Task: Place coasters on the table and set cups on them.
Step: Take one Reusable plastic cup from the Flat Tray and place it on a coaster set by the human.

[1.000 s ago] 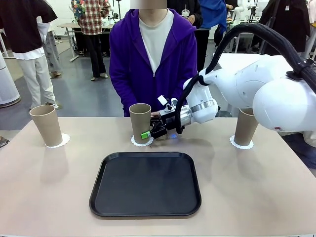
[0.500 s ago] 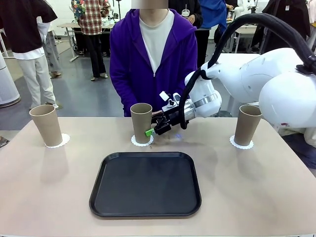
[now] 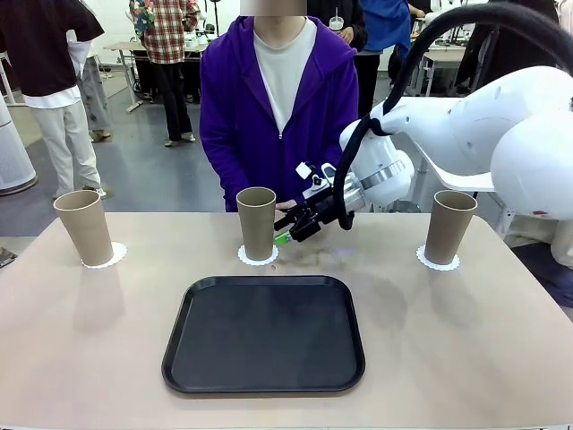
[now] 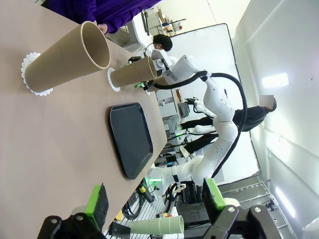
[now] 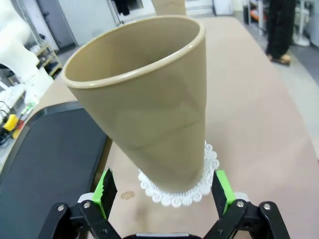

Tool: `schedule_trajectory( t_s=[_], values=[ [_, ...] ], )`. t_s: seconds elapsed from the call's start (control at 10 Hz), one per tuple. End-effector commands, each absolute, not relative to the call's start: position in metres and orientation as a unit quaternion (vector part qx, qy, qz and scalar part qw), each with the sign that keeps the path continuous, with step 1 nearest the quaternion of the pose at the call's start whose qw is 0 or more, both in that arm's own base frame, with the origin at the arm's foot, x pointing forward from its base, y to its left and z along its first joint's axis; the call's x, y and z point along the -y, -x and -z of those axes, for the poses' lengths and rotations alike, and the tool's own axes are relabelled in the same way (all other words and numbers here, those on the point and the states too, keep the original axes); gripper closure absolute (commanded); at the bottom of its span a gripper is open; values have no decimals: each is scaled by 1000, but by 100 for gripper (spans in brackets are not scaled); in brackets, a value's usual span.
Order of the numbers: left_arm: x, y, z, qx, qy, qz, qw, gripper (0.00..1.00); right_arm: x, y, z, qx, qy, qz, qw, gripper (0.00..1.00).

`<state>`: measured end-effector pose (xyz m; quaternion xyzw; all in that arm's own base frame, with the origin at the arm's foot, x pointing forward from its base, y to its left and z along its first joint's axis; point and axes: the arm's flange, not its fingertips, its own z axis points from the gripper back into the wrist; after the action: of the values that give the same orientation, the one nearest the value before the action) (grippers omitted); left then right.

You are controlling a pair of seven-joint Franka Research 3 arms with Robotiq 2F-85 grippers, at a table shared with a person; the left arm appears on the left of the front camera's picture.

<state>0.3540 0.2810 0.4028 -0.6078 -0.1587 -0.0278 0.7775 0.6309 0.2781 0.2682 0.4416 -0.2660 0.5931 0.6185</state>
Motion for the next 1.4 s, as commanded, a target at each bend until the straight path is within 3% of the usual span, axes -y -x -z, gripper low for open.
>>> schedule_trajectory(
  t_s=[0.0,0.3,0.6,1.0,1.3],
  values=[
    [-282,-351,-404,161,608,32,777,0,-268,-605,-312,225,-380,-576,688,0],
    [-282,-351,-404,161,608,32,777,0,-261,-563,-393,206,-265,-477,812,0],
    [-282,-351,-404,161,608,32,777,0,-276,-524,-450,168,-157,-431,873,0],
    [-282,-351,-404,161,608,32,777,0,-310,-477,-511,133,-74,-404,902,0],
    [-282,-351,-404,161,608,32,777,0,-304,-476,-507,64,-57,-387,918,0]
  ],
)
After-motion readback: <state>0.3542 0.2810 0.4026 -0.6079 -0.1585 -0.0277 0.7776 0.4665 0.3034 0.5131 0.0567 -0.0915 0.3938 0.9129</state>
